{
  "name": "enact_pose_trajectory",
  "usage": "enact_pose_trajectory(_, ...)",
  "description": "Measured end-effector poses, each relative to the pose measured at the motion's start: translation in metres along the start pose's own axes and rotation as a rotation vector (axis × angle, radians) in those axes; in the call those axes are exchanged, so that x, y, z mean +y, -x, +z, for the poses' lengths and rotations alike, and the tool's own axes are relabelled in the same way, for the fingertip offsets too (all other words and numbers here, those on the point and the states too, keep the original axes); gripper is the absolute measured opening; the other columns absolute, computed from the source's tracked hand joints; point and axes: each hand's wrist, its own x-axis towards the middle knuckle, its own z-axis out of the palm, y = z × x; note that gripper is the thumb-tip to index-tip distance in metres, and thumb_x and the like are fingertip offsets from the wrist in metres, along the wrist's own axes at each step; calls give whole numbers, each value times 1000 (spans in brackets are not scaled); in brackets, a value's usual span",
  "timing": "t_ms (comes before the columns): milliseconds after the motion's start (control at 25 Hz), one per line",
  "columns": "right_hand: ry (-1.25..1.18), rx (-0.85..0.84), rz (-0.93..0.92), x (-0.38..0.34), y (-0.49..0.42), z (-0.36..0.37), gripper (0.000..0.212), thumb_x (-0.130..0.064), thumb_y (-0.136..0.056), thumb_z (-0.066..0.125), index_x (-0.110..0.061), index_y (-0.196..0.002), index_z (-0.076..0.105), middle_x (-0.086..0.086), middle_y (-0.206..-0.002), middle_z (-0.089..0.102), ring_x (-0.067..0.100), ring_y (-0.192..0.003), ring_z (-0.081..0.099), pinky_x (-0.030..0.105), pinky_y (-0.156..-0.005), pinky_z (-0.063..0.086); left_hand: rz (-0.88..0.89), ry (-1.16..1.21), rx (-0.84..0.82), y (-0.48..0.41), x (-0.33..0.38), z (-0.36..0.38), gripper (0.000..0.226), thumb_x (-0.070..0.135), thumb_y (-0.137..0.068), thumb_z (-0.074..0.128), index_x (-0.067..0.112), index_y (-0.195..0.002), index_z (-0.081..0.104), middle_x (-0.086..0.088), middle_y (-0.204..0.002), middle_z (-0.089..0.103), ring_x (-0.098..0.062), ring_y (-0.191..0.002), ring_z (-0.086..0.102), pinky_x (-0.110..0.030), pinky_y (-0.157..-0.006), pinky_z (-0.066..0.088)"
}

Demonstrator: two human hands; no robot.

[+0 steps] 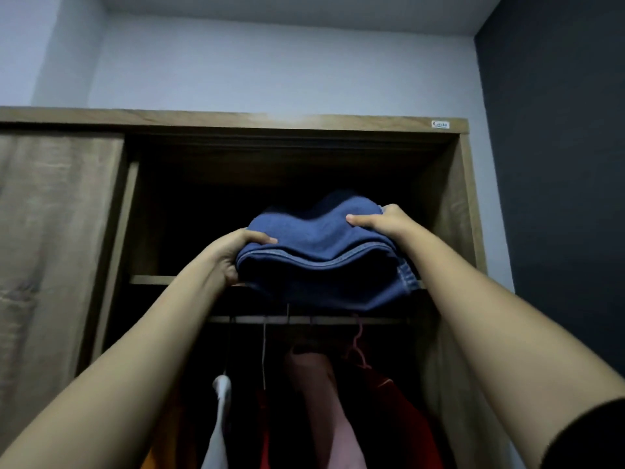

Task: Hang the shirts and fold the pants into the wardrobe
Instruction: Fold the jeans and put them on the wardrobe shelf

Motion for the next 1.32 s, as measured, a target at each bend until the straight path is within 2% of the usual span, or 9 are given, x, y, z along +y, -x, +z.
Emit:
enact_pose_trajectory(120, 138, -28, 107, 7, -22, -2, 89, -36, -67, 82, 5, -134, 38, 21, -126, 55, 32, -105, 61, 36, -83, 52, -57, -32, 58, -48, -9, 0, 40, 6, -88, 39, 3, -54, 60, -9, -46, 59, -18, -40, 59, -20, -43, 50)
enact_pose_trajectory(320, 743, -211, 265, 29, -32, 2, 63, -43, -88, 59, -1, -132, 46, 14, -134, 50, 32, -123, 49, 35, -96, 41, -138, -136, 123, -87, -26, -12, 24, 4, -91, 33, -3, -76, 51, -14, -66, 53, -21, -58, 53, -21, -47, 48)
enact_pose_trajectory(480, 754, -35, -249, 28, -28, 10, 45, -53, -87, 54, -25, -121, 59, 3, -125, 60, 22, -113, 57, 33, -95, 45, -176, -188, 208, -109, -24, -18, 31, 6, -95, 28, -2, -71, 45, -14, -61, 54, -22, -54, 54, -28, -60, 46)
enact_pose_trajectory(560, 578, -260, -465, 19, -9, 18, 45, -55, -85, 55, -33, -124, 56, -4, -122, 61, 12, -110, 58, 26, -92, 44, -228, -177, 237, -111, -23, -16, 26, 10, -94, 31, -2, -79, 48, -18, -78, 55, -26, -69, 54, -34, -66, 49)
enact_pose_trajectory(680, 939, -498, -435, 21, 4, 26, 81, -69, -69, 63, -39, -139, 34, -3, -137, 52, 18, -121, 52, 32, -100, 42, -257, -191, 185, -106, -20, -14, 22, 9, -93, 32, -2, -86, 50, -16, -79, 55, -27, -72, 51, -35, -70, 46)
enact_pose_trajectory(880, 1384, -443, -649, 36, 20, 27, 115, -73, -54, 69, -41, -146, 7, -8, -147, 35, 22, -128, 42, 46, -97, 37, -151, -654, 99, -70, -10, -10, 21, 13, -95, 46, 12, -111, 59, -5, -85, 61, -19, -70, 63, -26, -57, 53)
enact_pose_trajectory(1040, 1433, -262, -716, 39, 22, 22, 84, -54, -76, 64, -27, -144, 24, -1, -138, 47, 24, -122, 49, 40, -88, 44, 112, -1202, 294, -45, 9, 0, 34, 47, -85, 62, 25, -110, 68, -3, -100, 67, -23, -96, 64, -32, -79, 53)
enact_pose_trajectory(1200, 1428, -313, -752, 39, 26, 16, 77, -52, -78, 65, -26, -141, 30, -1, -134, 48, 25, -120, 51, 39, -85, 46, 530, -1567, -147, -17, -11, 33, 100, 82, -61, 55, 40, -146, 23, 7, -152, 32, -15, -131, 41, -30, -101, 37)
enact_pose_trajectory(1320, 1495, -403, -647, 31, 23, -1, 87, -42, -75, 70, -32, -146, 19, -3, -139, 44, 22, -123, 47, 38, -90, 44, 610, -1993, 23, -30, -25, 28, 96, 75, -71, 53, 41, -147, 5, 4, -152, 33, -22, -126, 48, -39, -93, 46)
